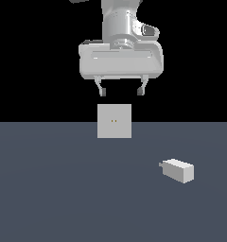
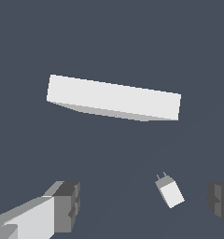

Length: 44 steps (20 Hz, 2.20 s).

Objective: Plug the charger into the wall socket.

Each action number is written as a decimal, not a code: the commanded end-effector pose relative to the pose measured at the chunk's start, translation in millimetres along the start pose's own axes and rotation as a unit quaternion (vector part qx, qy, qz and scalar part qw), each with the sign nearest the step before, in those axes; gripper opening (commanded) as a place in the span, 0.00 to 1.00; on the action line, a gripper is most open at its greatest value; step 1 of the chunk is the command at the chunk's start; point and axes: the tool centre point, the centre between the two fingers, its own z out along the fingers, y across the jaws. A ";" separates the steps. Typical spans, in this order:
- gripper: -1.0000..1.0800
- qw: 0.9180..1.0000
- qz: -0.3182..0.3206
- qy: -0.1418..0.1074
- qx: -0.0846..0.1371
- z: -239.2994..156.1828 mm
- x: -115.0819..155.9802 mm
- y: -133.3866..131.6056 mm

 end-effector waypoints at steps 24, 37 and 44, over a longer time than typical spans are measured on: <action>0.96 0.994 -0.094 0.050 0.016 41.6 -47.3 33.8; 0.96 0.982 -0.165 0.087 0.030 77.4 -73.9 63.8; 0.96 0.975 -0.196 0.103 0.037 94.2 -82.6 77.5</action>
